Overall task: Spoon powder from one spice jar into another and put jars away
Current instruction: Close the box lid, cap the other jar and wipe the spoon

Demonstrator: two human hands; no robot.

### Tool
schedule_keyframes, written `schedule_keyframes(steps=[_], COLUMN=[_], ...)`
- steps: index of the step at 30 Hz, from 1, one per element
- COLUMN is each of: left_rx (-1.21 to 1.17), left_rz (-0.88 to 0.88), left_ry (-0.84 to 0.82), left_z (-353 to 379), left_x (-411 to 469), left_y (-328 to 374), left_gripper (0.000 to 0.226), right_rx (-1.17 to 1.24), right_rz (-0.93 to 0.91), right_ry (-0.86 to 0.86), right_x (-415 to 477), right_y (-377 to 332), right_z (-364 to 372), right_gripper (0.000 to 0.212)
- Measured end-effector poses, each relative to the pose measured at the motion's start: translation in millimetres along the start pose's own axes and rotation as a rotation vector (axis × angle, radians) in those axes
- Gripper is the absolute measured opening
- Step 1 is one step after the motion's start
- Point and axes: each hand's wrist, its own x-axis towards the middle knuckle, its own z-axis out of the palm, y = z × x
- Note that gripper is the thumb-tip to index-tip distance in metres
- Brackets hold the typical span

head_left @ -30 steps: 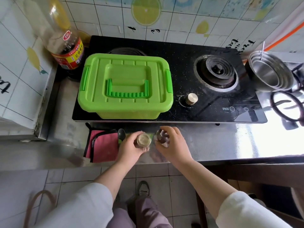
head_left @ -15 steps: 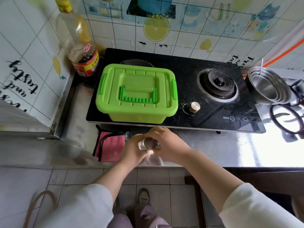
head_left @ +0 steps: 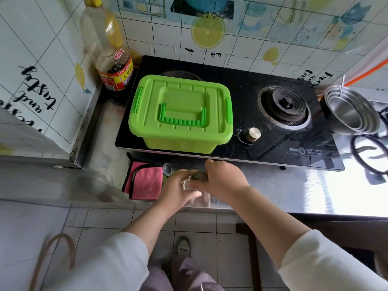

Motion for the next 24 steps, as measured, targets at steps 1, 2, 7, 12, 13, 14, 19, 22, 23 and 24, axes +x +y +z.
schedule_keyframes(steps=[1,2,7,12,13,14,19,22,23,24], left_rx=[-0.023,-0.031,0.012,0.000,-0.005,-0.009,-0.065,-0.094,-0.108,-0.119], left_rz=[-0.008,-0.013,-0.058,-0.036,-0.028,-0.024,-0.027,-0.029,-0.029,-0.035], left_ry=[0.000,-0.001,0.024,0.015,0.017,0.018,0.037,0.024,0.015,0.007], left_z=[-1,-1,-2,1,1,1,3,2,1,-1], left_x=[0,1,8,12,12,13,11,9,9,8], left_y=[1,2,2,0,-1,-2,1,3,4,4], left_gripper=[0.048,0.045,0.039,0.041,0.043,0.046,0.056,0.059,0.059,0.060], right_rx=[0.024,0.056,0.228,0.235,0.244,0.261,0.337,0.379,0.389,0.387], right_rz=[-0.017,-0.065,-0.338,-0.320,-0.315,-0.310,-0.248,-0.283,-0.324,-0.371], right_ry=[0.017,0.024,-0.117,-0.008,0.005,0.022,0.135,0.163,0.151,0.139], right_x=[-1,-1,0,5,6,6,0,-3,-5,-6], right_y=[2,5,14,15,15,16,18,20,22,24], right_z=[1,1,2,1,1,0,3,5,4,1], right_gripper=[0.069,0.072,0.072,0.059,0.059,0.060,0.055,0.053,0.053,0.054])
